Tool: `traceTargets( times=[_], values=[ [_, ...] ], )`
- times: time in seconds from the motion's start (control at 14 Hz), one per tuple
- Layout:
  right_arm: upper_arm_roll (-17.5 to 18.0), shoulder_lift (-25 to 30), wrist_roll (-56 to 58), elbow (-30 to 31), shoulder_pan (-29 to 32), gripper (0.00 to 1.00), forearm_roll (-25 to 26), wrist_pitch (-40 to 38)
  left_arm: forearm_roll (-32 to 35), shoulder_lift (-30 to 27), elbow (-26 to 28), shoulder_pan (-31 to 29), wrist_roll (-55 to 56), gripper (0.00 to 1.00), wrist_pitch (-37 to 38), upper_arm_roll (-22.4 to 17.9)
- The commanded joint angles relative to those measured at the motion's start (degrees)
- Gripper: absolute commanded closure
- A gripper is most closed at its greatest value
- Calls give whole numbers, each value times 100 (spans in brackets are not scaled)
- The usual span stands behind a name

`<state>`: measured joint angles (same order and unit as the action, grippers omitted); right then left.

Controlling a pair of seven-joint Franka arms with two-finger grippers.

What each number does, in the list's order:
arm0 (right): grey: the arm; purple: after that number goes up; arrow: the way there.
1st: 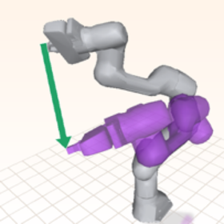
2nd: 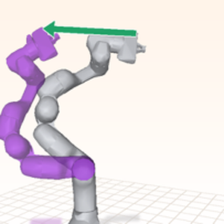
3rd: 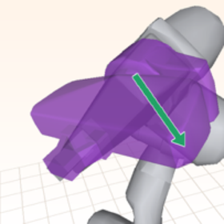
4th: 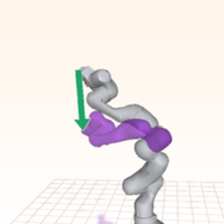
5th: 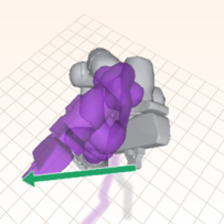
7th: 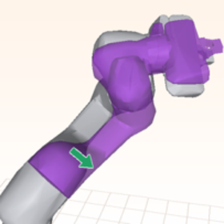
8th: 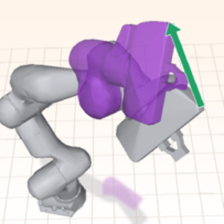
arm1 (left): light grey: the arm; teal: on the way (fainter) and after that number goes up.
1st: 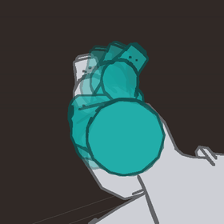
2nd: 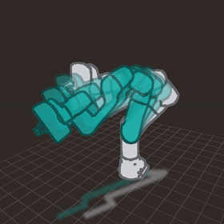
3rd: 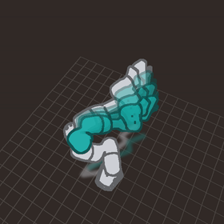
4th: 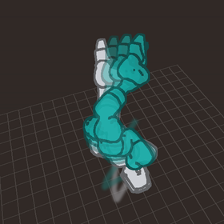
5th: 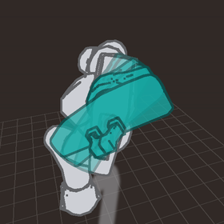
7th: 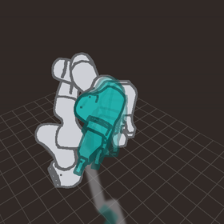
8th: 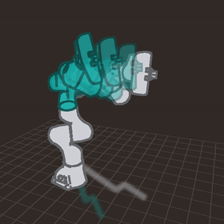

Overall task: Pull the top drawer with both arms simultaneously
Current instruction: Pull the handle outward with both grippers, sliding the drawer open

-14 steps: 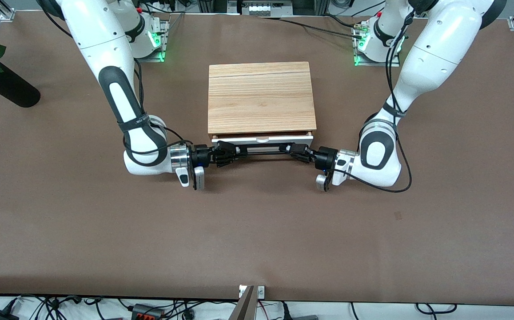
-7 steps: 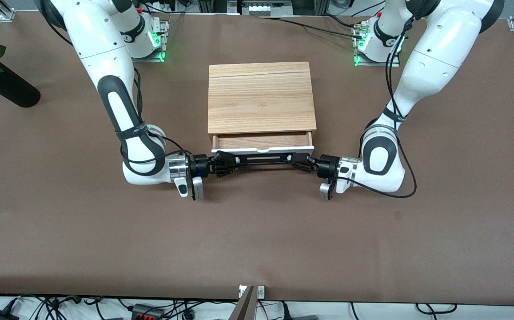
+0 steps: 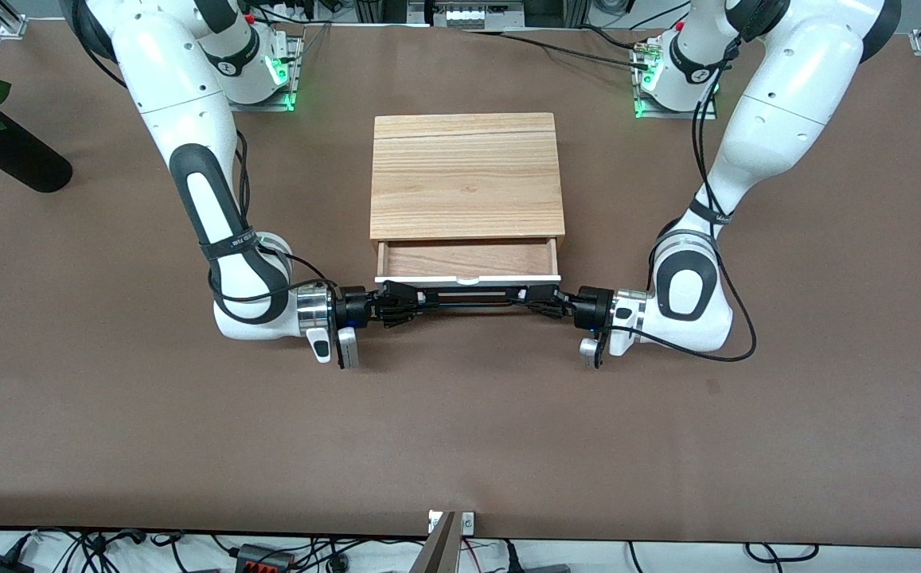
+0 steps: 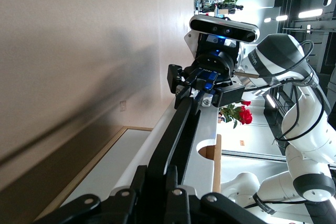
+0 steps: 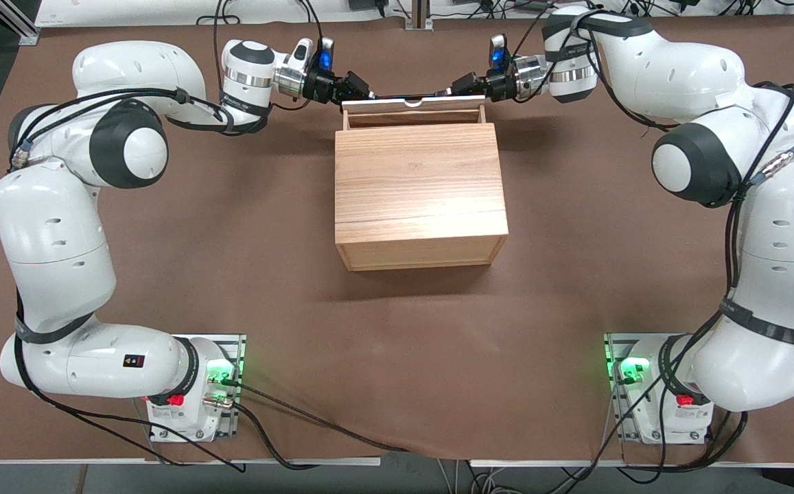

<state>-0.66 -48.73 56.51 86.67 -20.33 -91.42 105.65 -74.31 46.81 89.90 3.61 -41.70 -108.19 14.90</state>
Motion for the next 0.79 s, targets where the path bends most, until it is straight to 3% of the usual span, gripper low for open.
traceTargets(
  times=[0.0,0.21,0.36,0.43,0.5,0.57,0.71],
  values=[
    [-66,-85,-70,-124,292,85,36,78,-119,-76,-51,-123,66,84,316,-75],
    [-66,-32,-97,-124,284,62,63,78,-119,-76,-60,-132,74,85,316,-75],
    [-66,-23,60,-107,223,0,63,131,-127,-84,-60,-132,74,81,316,-75],
    [-74,73,70,-107,240,0,89,140,-136,-76,-60,-132,66,58,316,-84],
    [-92,117,9,-107,248,0,98,123,-136,-84,-104,-132,57,15,307,-127],
    [-92,118,9,-116,275,0,115,105,-119,-84,-191,-132,39,0,316,-136],
    [-92,170,-17,-124,266,0,185,140,-110,-85,-323,-132,-101,0,316,-145]
  ],
)
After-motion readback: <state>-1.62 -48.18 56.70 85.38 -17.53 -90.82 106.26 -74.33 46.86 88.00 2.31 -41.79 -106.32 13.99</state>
